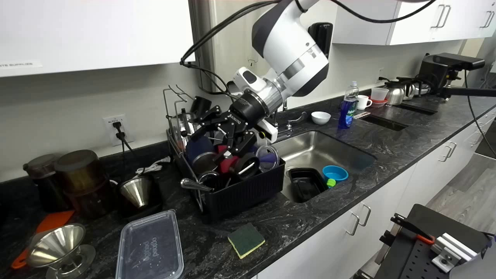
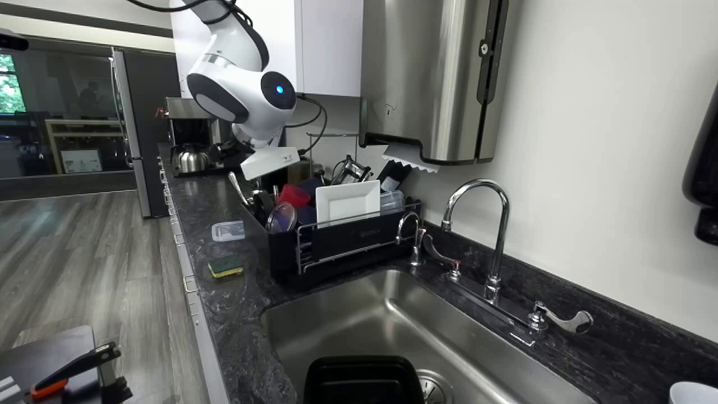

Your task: Put the knife in the sink on the dish rack

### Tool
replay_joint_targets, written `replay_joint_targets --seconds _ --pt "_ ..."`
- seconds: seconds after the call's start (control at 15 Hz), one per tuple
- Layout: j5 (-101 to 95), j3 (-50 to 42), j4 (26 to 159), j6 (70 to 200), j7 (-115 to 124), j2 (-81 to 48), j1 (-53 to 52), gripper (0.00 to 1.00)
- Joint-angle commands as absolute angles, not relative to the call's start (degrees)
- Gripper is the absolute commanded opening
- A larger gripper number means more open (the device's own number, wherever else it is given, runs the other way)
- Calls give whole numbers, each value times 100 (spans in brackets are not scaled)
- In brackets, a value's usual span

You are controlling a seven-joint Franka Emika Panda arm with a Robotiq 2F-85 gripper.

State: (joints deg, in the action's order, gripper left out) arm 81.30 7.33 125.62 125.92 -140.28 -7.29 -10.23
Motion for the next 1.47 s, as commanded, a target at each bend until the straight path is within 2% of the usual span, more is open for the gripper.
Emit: replay_joint_targets --seconds 0.0,0.67,1.4 --pt "7674 779 12693 12958 -13415 -398 -1045 100" --pt "6578 658 12865 13686 -12122 80 -828 100" --pt "5374 234 13217 15173 -9690 234 -332 100"
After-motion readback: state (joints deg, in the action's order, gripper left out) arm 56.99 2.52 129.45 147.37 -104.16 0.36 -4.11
